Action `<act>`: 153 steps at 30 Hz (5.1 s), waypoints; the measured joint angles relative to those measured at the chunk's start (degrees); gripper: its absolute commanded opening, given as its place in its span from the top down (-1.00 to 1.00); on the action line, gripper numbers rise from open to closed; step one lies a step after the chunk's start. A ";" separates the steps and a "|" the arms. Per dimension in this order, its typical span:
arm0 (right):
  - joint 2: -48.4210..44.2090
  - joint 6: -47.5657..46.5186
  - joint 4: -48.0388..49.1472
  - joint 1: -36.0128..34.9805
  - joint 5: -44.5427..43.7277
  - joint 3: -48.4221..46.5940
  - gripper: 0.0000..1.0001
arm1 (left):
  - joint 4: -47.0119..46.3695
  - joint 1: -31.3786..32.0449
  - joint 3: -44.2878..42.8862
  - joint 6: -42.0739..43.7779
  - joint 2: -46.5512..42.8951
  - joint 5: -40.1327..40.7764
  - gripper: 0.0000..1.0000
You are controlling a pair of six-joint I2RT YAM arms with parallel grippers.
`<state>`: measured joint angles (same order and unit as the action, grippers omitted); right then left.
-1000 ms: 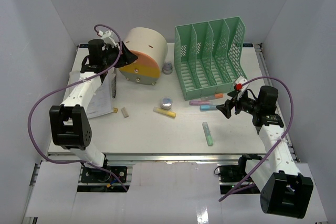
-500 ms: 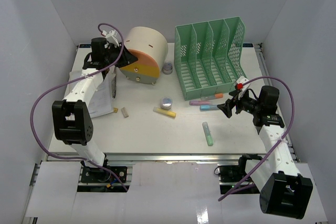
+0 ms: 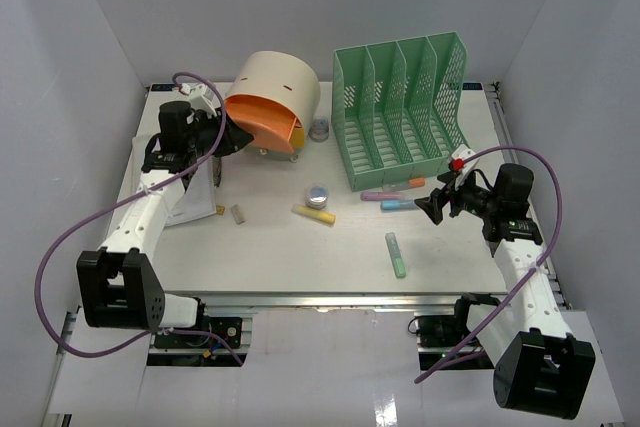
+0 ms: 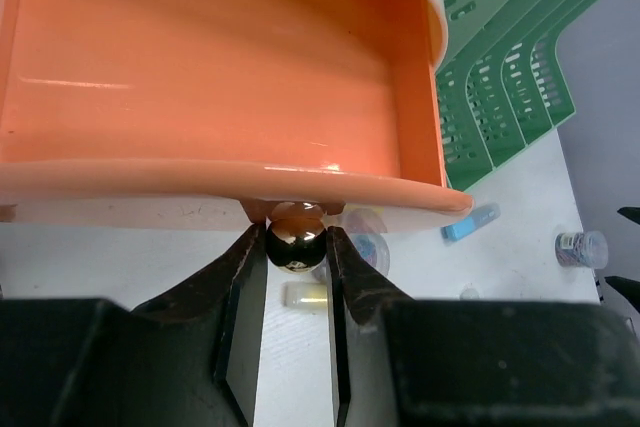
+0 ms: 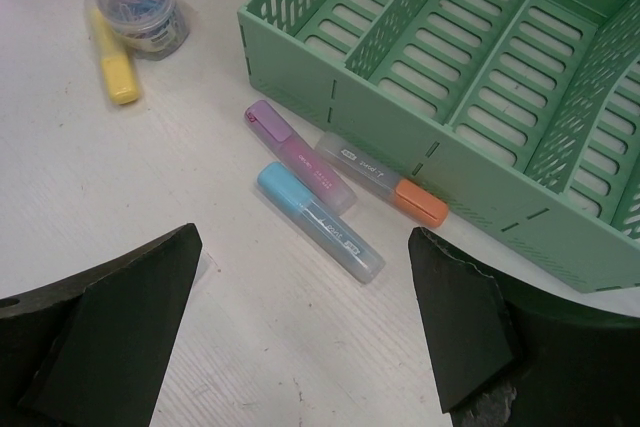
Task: Organize the desk
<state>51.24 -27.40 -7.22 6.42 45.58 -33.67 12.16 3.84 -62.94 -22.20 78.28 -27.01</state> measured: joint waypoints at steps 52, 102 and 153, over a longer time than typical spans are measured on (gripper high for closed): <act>31.89 -0.29 -15.63 -32.69 -9.88 -27.73 -0.80 | 10.17 0.57 31.28 -10.37 -21.51 10.72 -0.64; 18.96 -0.69 -12.33 -10.12 11.26 -16.72 -0.81 | 9.52 13.37 27.12 -17.73 -17.27 29.49 0.93; 18.95 -1.94 -12.37 -8.98 9.61 -16.68 -0.80 | 6.75 13.51 -17.70 -12.73 8.64 32.60 -0.48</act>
<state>70.19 -29.34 -19.59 -2.57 55.19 -50.35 18.92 17.34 -80.64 -34.93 86.92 5.59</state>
